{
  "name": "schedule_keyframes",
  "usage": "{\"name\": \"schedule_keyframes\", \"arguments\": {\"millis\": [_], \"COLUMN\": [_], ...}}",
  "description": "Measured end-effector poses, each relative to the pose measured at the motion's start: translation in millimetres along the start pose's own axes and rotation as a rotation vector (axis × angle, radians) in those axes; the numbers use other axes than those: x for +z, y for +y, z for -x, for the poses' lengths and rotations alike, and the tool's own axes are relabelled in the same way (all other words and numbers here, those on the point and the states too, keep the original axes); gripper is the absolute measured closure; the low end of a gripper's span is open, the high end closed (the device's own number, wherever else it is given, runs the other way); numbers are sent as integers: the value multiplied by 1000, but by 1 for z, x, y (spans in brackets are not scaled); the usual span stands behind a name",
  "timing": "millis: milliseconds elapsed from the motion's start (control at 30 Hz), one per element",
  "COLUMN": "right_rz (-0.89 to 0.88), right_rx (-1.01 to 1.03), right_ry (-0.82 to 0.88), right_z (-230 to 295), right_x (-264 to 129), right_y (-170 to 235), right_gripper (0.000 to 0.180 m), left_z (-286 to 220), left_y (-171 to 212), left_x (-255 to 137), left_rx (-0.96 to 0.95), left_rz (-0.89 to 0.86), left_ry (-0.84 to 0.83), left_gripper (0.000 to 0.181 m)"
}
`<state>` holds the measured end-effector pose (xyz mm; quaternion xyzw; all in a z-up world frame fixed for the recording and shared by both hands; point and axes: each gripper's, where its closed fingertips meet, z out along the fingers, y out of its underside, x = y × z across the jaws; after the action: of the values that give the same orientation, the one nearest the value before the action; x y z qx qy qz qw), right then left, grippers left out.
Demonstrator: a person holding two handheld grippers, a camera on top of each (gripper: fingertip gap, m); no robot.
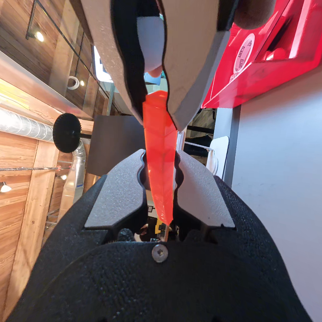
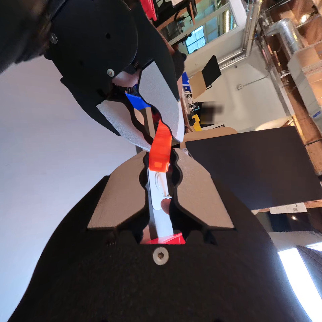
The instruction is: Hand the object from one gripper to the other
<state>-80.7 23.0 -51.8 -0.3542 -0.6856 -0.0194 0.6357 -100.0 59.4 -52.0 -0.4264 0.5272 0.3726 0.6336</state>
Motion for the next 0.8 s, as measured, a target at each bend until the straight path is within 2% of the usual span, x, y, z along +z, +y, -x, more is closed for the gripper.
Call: {"name": "schedule_keyframes", "arguments": {"millis": [67, 200, 400, 633, 800], "right_rz": [-62, -117, -188, -100, 45], "right_rx": [29, -5, 16, 69, 144], "right_ry": [39, 183, 410, 589, 576], "right_z": [-9, -38, -93, -140, -148], "right_x": [-3, -21, -70, -123, -131], "right_y": [-5, -3, 8, 47, 95], "right_gripper": [157, 157, 158, 157, 158], "left_z": [9, 45, 105, 135, 145], "left_y": [-1, 0, 26, 65, 67], "left_x": [-3, -16, -47, -67, -73], "left_rx": [-88, -352, -621, -863, -1178], "left_rz": [-42, -113, -206, -243, -370], "left_ry": [-18, -54, -177, -240, -187], "left_gripper": [150, 132, 138, 147, 157]}}
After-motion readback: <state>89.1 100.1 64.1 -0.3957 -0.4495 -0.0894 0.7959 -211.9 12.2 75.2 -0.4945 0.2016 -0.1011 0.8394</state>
